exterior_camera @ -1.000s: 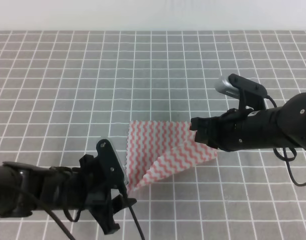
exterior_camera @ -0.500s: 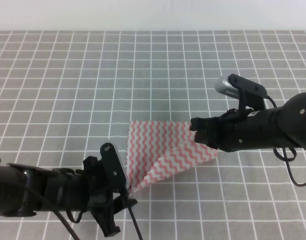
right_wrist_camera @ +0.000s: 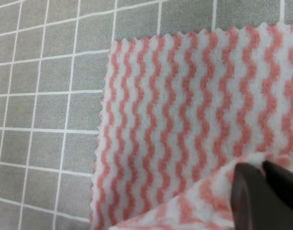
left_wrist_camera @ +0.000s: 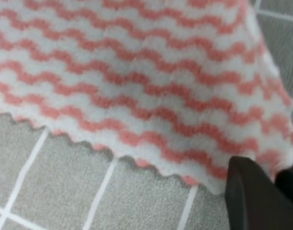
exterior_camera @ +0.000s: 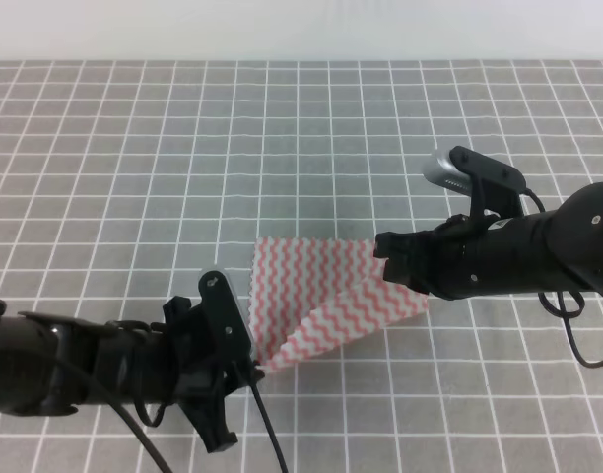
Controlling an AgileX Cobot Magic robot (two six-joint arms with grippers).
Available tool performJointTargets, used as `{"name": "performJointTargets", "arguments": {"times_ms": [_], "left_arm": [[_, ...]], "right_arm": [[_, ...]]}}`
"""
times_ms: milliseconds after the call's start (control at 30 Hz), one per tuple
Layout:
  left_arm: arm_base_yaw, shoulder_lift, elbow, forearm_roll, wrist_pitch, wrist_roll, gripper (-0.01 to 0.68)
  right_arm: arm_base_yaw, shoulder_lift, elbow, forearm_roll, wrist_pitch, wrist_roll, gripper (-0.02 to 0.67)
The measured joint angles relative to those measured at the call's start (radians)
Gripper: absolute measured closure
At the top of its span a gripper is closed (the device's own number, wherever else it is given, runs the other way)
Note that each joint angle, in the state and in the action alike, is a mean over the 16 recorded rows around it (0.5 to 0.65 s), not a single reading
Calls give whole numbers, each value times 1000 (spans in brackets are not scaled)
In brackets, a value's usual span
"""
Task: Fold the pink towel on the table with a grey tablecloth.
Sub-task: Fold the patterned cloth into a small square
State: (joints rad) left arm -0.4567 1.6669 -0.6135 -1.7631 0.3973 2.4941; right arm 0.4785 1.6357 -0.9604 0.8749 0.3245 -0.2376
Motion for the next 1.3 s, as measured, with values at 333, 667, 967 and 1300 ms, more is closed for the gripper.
{"name": "performJointTargets", "arguments": {"times_ms": [333, 667, 967, 1300], "left_arm": [[0, -3, -43, -5, -19, -32, 673], [0, 2, -142, 2, -82, -58, 673], [0, 34, -226, 4, -130, -64, 673], [0, 104, -265, 7, -136, -67, 673]], "right_arm": [[-21, 4, 0, 1, 9, 4, 650], [-40, 22, 2, 5, -6, 6, 650], [-45, 52, -1, 11, -50, 6, 650], [-79, 78, -14, 12, -52, 7, 650]]}}
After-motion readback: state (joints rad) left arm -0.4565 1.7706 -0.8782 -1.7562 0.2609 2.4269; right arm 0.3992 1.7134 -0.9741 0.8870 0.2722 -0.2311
